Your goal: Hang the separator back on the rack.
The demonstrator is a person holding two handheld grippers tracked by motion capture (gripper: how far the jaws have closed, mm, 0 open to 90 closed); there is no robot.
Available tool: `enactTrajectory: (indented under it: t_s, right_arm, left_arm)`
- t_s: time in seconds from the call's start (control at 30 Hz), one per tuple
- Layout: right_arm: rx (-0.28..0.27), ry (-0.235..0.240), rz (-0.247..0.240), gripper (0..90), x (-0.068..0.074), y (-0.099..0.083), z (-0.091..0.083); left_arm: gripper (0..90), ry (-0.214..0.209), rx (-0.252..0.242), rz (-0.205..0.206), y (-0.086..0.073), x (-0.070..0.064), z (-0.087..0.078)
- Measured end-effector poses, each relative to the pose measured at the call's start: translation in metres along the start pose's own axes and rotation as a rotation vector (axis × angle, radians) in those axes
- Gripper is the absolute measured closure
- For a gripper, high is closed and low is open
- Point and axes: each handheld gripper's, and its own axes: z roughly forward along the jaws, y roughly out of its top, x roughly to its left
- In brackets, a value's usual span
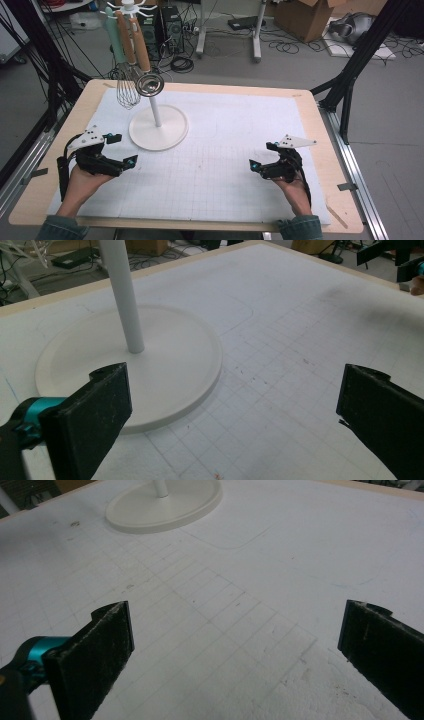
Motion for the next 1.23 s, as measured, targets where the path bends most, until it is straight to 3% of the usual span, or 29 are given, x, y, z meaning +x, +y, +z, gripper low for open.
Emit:
enactTrajectory:
  t_s: [0.37,1.23]
  right_arm:
    - [-0.001,-0.015,-0.003,0.4,0.002,-0.007,0.0]
    - [0.01,-0.03,0.007,0.4,0.005,-0.028,-0.001]
  left_arm:
    - [1.7,0.028,0.002,-0.006,-0.013,-0.001,-0.004]
    - [1.8,0.029,0.041,-0.016,-0.042,-0.008,-0.001]
